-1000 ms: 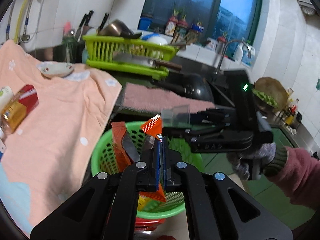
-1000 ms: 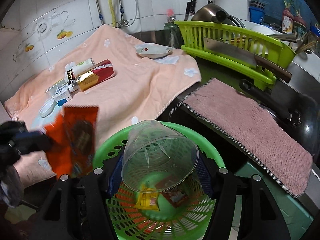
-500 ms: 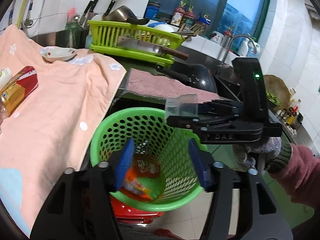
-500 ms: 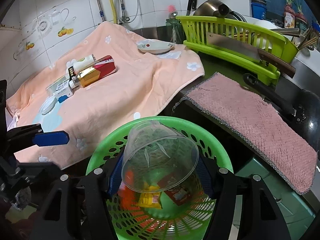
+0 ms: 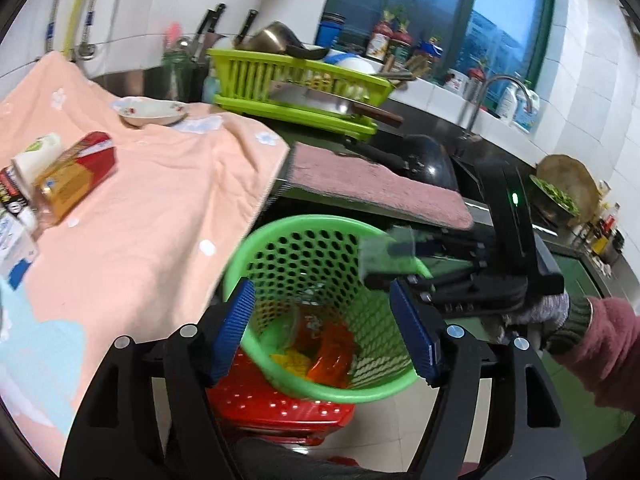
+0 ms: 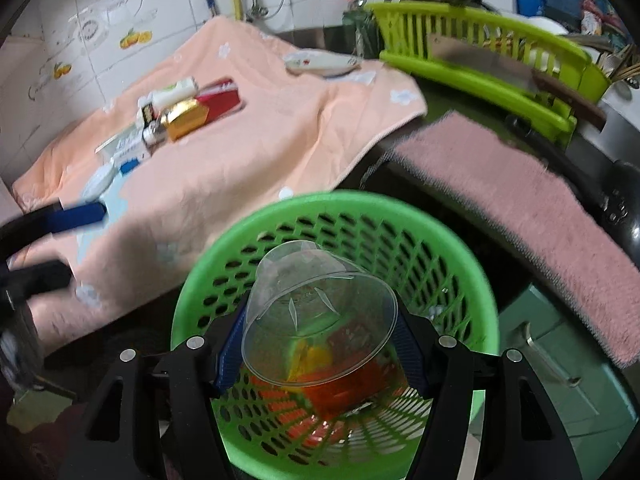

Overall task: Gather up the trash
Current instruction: 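Drop the orange wrapper into the green basket while the right tool drops the clear cup, then grasp the white round lid with the left tool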

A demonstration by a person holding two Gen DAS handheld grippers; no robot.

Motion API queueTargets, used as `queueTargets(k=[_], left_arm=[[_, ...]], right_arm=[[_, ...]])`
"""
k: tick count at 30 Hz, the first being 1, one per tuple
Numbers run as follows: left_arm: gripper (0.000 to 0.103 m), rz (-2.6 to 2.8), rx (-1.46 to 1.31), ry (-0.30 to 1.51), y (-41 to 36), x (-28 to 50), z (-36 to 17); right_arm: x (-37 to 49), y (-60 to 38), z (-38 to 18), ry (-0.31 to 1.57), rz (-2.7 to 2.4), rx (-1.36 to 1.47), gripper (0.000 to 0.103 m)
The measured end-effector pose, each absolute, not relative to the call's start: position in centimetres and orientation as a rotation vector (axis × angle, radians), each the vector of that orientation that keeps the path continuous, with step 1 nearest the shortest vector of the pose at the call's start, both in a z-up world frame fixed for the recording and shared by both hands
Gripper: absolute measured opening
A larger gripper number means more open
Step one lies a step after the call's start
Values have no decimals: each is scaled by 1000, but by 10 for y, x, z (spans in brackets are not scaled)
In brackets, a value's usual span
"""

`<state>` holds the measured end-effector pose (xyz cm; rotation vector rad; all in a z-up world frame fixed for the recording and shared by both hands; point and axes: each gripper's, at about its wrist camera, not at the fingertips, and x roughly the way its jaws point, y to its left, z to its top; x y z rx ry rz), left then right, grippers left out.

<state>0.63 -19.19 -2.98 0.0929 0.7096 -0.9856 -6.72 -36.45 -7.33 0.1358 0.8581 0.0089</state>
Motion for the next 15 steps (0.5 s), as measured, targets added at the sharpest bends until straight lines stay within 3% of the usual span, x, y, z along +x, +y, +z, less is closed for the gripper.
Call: queueTargets(k=[7, 15], left_arm=[[81, -869, 58, 668, -150, 17, -17], [83, -736, 0, 658, -100, 34, -9]], right_arm=[[-73, -352, -86, 895, 20, 109, 73], [-69, -342, -73, 862, 35, 94, 81]])
